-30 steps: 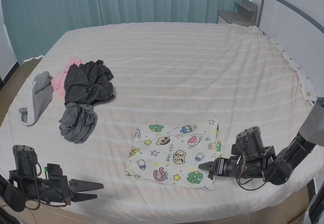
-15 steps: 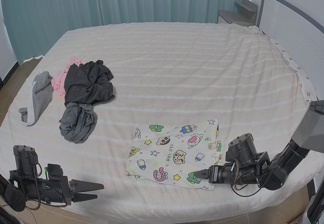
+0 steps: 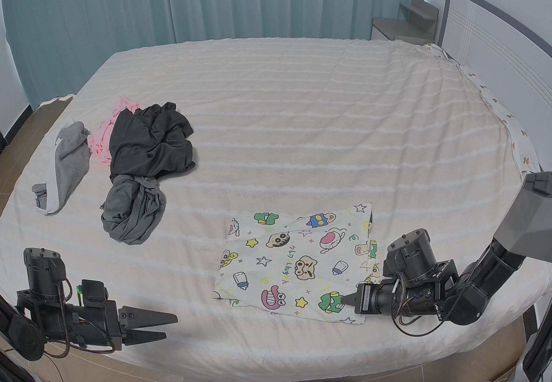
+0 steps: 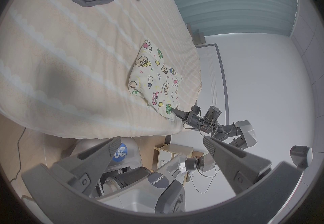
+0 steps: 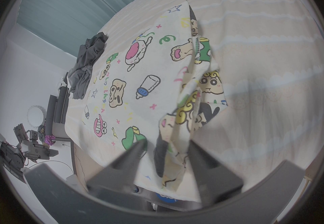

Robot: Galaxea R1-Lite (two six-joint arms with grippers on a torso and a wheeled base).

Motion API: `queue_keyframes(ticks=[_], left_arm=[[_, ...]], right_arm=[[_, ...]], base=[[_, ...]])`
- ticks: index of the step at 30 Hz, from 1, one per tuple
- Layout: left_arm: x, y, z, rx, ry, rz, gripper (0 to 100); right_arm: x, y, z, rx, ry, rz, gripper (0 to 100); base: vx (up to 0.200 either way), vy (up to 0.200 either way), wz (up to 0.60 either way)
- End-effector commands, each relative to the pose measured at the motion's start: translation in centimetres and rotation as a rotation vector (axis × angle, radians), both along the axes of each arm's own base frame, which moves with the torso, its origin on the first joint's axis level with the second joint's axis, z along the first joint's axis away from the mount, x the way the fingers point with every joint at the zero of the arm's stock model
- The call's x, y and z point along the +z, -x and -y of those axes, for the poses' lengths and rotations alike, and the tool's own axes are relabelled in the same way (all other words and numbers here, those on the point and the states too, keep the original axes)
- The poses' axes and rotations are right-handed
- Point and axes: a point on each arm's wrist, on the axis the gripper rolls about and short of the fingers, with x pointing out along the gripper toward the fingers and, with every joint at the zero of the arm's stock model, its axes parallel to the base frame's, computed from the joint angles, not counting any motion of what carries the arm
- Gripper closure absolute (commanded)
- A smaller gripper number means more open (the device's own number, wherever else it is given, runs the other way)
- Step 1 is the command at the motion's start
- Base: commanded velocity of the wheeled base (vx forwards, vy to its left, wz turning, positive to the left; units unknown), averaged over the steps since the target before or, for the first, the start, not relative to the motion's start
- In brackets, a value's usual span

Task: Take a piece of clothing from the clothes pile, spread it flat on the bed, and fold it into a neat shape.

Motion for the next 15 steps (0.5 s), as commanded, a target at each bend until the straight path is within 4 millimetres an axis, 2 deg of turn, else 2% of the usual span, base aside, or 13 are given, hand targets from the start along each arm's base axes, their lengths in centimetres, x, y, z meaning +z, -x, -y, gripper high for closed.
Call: queue_keyframes(ticks=[1, 15], left_arm=[[-0.2, 0.3, 0.0, 0.000, 0.000, -0.014, 0], [-0.2, 0.3, 0.0, -0.001, 0.000, -0.014, 0]], right_arm=[[0.2, 0.2, 0.2, -0.002, 0.001, -0.001, 100], [2.1, 1.0, 1.9, -0.032, -0.019, 0.036, 100]], base=[[0.000, 0.000, 0.00], [0.000, 0.000, 0.00]])
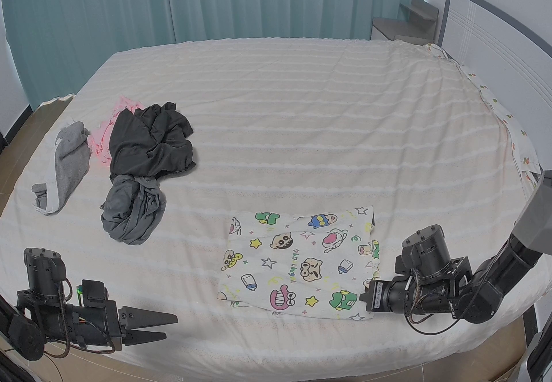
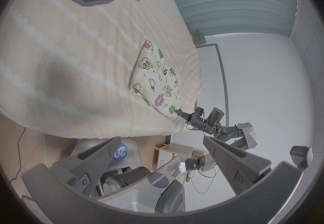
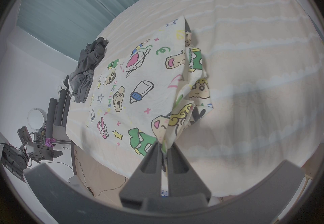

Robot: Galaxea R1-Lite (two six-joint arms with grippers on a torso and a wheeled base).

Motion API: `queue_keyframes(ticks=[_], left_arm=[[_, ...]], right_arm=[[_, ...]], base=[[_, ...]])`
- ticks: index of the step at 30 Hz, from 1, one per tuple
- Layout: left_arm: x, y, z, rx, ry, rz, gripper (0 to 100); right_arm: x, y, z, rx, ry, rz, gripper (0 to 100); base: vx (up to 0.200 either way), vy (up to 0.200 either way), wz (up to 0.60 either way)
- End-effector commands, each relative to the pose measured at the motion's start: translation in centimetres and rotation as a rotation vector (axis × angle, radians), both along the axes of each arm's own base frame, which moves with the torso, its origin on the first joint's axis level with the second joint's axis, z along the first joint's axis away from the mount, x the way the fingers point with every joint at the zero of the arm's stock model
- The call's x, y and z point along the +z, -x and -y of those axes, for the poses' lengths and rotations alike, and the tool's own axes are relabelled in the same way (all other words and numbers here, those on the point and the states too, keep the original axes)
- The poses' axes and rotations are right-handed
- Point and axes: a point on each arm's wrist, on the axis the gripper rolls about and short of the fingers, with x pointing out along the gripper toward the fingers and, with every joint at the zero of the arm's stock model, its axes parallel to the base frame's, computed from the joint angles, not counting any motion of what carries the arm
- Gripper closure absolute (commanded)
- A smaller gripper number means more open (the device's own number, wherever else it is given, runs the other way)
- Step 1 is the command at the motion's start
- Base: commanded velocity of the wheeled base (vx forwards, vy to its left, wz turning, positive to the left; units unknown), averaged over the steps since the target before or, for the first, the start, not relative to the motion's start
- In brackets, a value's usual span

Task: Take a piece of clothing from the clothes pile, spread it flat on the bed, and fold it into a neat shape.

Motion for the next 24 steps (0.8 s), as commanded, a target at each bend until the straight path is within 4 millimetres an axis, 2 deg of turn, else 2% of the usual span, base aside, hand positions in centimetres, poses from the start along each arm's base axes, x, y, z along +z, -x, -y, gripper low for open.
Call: queue_keyframes(ticks=[1, 7, 16, 17, 20, 24], left_arm=[[-0.2, 0.3, 0.0, 0.000, 0.000, -0.013, 0], [-0.2, 0.2, 0.0, 0.000, 0.000, -0.013, 0], [-0.2, 0.2, 0.0, 0.001, -0.001, -0.016, 0], [-0.2, 0.2, 0.0, 0.001, -0.001, -0.016, 0], [-0.1, 0.0, 0.1, -0.002, -0.010, 0.008, 0], [0.8, -1.4, 0.1, 0.009, -0.022, 0.082, 0]], right_arm=[[1.0, 0.4, 0.7, -0.012, -0.010, 0.020, 100], [1.5, 0.6, 1.9, -0.044, -0.010, 0.024, 100], [1.2, 0.6, 1.9, -0.045, -0.003, 0.012, 100], [1.1, 0.6, 1.9, -0.045, -0.002, 0.011, 0], [0.9, 0.4, 2.1, -0.050, 0.002, 0.006, 0], [1.6, 0.5, 2.2, -0.054, -0.012, 0.032, 0]], base=[[0.000, 0.000, 0.00], [0.000, 0.000, 0.00], [0.000, 0.000, 0.00], [0.000, 0.000, 0.00], [0.000, 0.000, 0.00], [0.000, 0.000, 0.00]])
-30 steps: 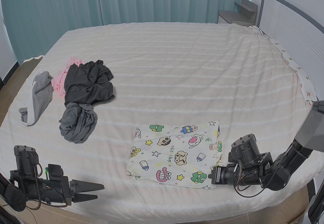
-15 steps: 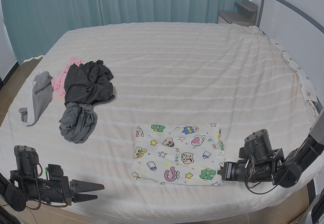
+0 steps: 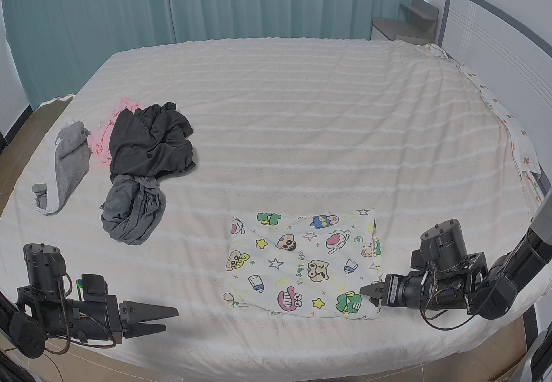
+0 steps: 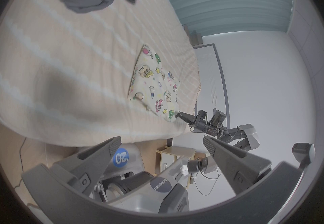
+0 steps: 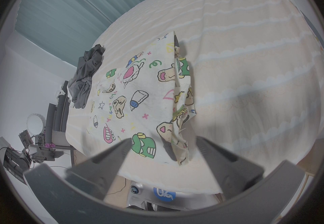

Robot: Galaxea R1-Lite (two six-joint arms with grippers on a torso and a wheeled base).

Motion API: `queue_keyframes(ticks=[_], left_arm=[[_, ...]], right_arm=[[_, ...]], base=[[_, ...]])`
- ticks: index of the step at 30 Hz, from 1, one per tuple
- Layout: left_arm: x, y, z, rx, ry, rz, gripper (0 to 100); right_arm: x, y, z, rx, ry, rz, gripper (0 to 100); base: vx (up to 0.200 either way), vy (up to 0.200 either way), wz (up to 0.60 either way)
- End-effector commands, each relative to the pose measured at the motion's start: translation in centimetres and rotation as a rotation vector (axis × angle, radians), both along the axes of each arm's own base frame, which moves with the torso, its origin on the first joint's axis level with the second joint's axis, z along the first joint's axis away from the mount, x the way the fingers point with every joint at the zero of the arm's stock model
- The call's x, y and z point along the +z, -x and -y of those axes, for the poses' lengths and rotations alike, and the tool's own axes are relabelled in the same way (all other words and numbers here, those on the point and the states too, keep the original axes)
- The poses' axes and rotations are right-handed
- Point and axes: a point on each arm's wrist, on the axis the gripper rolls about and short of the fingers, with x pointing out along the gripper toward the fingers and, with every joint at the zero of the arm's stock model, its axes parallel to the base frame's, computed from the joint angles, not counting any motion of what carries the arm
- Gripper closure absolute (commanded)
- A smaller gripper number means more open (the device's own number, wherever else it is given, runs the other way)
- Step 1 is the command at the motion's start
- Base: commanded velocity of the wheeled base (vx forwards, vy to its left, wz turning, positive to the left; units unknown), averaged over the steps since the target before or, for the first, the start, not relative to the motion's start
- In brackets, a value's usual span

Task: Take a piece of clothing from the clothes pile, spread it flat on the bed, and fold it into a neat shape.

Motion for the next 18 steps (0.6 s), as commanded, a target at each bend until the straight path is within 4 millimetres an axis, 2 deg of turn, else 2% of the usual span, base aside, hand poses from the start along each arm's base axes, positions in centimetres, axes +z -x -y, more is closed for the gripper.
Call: queue_keyframes(ticks=[1, 2, 3, 4, 6, 7, 8, 10, 11, 13, 14, 15, 18], left_arm=[[0.5, -0.8, 0.1, 0.006, -0.007, 0.039, 0], [1.2, -2.5, 0.4, 0.048, -0.047, 0.085, 0], [1.2, -2.5, 0.4, 0.048, -0.047, 0.085, 0], [1.0, -4.6, 1.3, 0.109, -0.126, 0.097, 0], [0.2, -6.7, 3.0, 0.148, -0.214, 0.091, 0], [0.2, -6.7, 3.0, 0.148, -0.214, 0.091, 0], [-0.8, -8.9, 4.8, 0.180, -0.289, 0.095, 0], [-1.7, -11.2, 6.2, 0.199, -0.330, 0.118, 0], [-1.7, -11.4, 6.2, 0.198, -0.331, 0.119, 0], [-3.1, -13.7, 7.5, 0.161, -0.351, 0.144, 0], [-3.2, -13.8, 7.6, 0.156, -0.353, 0.145, 0], [-4.6, -15.1, 8.7, 0.119, -0.384, 0.168, 0], [-6.1, -16.1, 9.6, 0.088, -0.394, 0.175, 0]], right_arm=[[0.5, 0.0, 0.2, -0.004, -0.009, 0.017, 0], [1.6, -0.2, 1.0, -0.032, -0.032, 0.054, 0], [1.6, -0.2, 1.0, -0.032, -0.032, 0.054, 0], [2.5, -0.6, 1.5, -0.054, -0.052, 0.084, 0], [2.7, -1.4, 1.8, -0.070, -0.065, 0.095, 0], [2.7, -1.4, 1.8, -0.070, -0.065, 0.095, 0], [2.6, -2.3, 1.8, -0.073, -0.077, 0.096, 0], [2.1, -3.1, 1.7, -0.072, -0.082, 0.083, 0], [2.1, -3.2, 1.7, -0.072, -0.083, 0.081, 0], [1.8, -4.4, 1.9, -0.080, -0.098, 0.084, 0], [1.8, -4.5, 1.9, -0.081, -0.100, 0.087, 0], [1.6, -5.5, 2.2, -0.081, -0.120, 0.083, 0], [1.1, -6.5, 2.6, -0.078, -0.133, 0.070, 0]], base=[[0.000, 0.000, 0.00], [0.000, 0.000, 0.00], [0.000, 0.000, 0.00], [0.000, 0.000, 0.00], [0.000, 0.000, 0.00], [0.000, 0.000, 0.00], [0.000, 0.000, 0.00], [0.000, 0.000, 0.00], [0.000, 0.000, 0.00], [0.000, 0.000, 0.00], [0.000, 0.000, 0.00], [0.000, 0.000, 0.00], [0.000, 0.000, 0.00]])
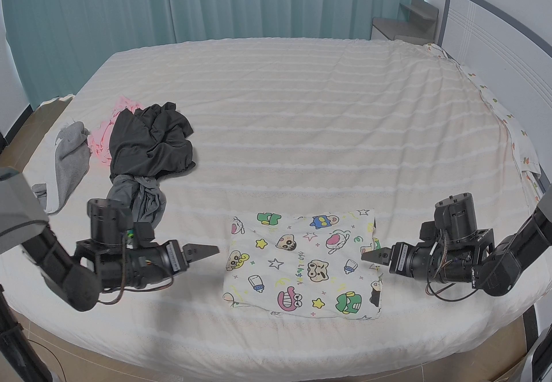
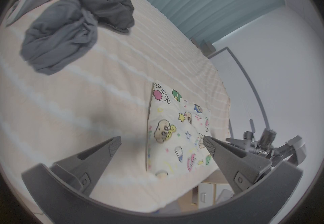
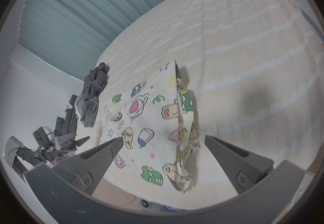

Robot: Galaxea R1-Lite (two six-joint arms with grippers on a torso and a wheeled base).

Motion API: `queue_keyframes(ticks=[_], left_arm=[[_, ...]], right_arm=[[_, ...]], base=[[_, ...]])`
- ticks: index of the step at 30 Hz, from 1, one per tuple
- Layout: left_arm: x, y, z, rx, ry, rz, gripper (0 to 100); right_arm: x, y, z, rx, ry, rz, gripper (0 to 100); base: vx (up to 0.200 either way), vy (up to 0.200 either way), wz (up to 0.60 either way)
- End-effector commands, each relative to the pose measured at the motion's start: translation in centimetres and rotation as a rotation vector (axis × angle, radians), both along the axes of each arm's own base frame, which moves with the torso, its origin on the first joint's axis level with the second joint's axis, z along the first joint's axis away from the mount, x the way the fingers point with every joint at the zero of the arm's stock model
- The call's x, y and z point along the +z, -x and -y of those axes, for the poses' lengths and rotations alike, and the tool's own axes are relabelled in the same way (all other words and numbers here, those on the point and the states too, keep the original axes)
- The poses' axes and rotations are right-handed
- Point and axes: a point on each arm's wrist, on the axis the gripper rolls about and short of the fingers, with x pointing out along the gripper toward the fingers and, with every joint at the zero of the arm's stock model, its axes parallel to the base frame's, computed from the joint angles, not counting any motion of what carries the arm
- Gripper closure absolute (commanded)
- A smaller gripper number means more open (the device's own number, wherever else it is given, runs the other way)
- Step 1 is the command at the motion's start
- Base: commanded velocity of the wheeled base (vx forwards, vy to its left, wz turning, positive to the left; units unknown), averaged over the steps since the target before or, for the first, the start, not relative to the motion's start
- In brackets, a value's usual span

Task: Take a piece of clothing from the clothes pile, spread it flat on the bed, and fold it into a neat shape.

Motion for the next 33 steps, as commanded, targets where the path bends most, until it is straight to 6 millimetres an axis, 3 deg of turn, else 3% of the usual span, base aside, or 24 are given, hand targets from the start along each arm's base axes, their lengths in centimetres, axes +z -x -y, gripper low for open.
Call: queue_keyframes(ticks=[1, 5, 14, 24, 31, 32, 33], left_arm=[[-6.5, -5.2, 5.2, -0.096, -0.096, -0.027, 0], [-8.0, -6.4, 6.4, -0.112, -0.086, 0.003, 0], [-7.3, -7.6, 7.6, -0.109, -0.013, 0.038, 0], [-6.7, -7.3, 8.5, -0.129, 0.063, 0.019, 0], [-6.5, -7.1, 8.7, -0.132, 0.072, 0.021, 0], [-6.6, -7.1, 8.8, -0.134, 0.072, 0.020, 0], [-6.5, -7.1, 8.8, -0.135, 0.072, 0.021, 0]], right_arm=[[-1.4, -4.1, 1.4, -0.017, -0.044, -0.013, 0], [-2.7, -4.7, 1.4, 0.028, -0.030, -0.035, 0], [-3.5, -5.3, 1.1, 0.033, -0.048, -0.003, 0], [-4.8, -5.8, 1.1, 0.054, -0.073, -0.015, 0], [-5.9, -6.2, -0.3, 0.094, -0.084, 0.009, 0], [-6.0, -6.4, -0.6, 0.098, -0.084, 0.010, 100], [-6.1, -6.6, -0.7, 0.100, -0.085, 0.011, 100]], base=[[0.000, 0.000, 0.00], [0.000, 0.000, 0.00], [0.000, 0.000, 0.00], [0.000, 0.000, 0.00], [0.000, 0.000, 0.00], [0.000, 0.000, 0.00], [0.000, 0.000, 0.00]])
